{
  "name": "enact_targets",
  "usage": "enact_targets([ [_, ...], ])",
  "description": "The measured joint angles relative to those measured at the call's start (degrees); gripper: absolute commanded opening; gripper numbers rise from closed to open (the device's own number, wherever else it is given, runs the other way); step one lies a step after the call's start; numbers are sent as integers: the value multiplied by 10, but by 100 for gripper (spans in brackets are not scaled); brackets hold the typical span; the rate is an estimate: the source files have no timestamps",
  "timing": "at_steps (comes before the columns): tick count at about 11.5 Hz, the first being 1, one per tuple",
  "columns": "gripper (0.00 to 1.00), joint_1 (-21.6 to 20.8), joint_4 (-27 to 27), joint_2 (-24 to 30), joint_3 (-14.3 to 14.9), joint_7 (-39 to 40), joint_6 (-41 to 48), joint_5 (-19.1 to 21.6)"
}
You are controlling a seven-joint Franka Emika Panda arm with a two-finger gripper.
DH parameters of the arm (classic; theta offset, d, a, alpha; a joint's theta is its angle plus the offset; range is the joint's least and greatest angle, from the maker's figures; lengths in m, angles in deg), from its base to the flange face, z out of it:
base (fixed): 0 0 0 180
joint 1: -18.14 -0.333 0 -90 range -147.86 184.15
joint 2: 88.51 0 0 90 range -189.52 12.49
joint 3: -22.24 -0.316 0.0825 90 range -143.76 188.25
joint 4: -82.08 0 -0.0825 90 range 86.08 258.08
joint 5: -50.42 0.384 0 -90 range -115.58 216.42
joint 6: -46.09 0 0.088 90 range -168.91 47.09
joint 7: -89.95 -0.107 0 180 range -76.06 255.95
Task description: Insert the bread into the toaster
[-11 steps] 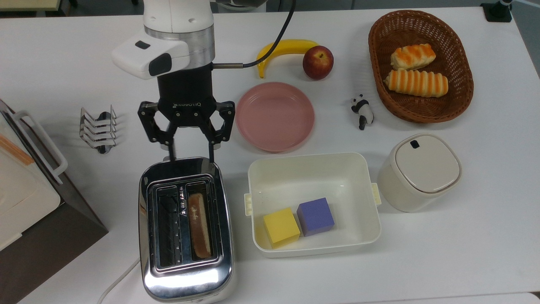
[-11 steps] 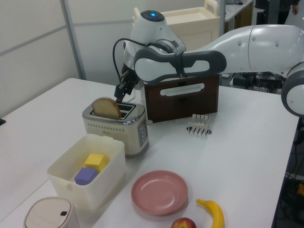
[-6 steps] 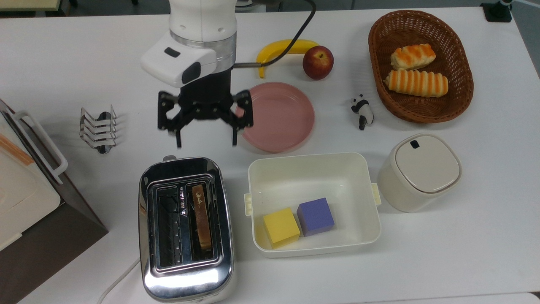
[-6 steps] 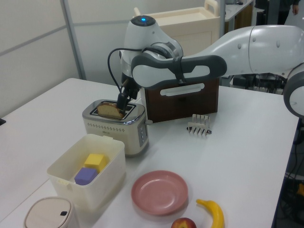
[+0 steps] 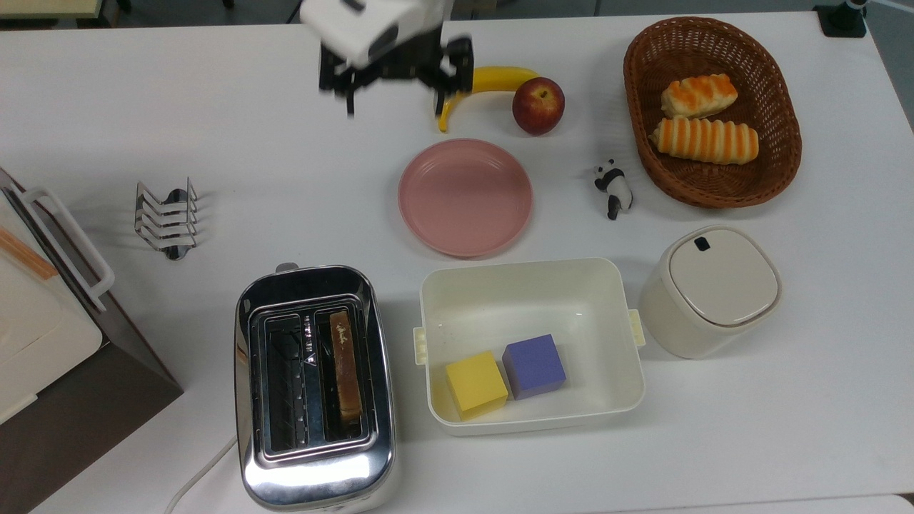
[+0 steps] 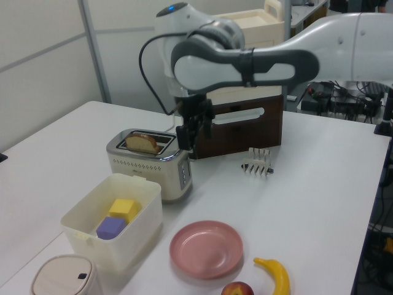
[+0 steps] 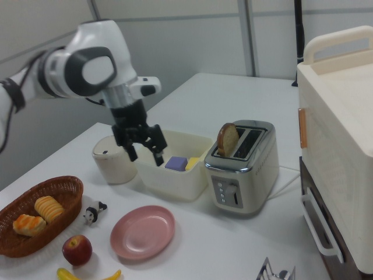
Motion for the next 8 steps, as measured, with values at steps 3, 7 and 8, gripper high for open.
enact_targets([
  [3, 100, 1, 44, 67, 6, -28, 17, 9],
  [7, 100, 23, 81, 113, 10, -46, 17, 38],
  [8, 100, 31, 81, 113, 10, -47, 17, 50],
])
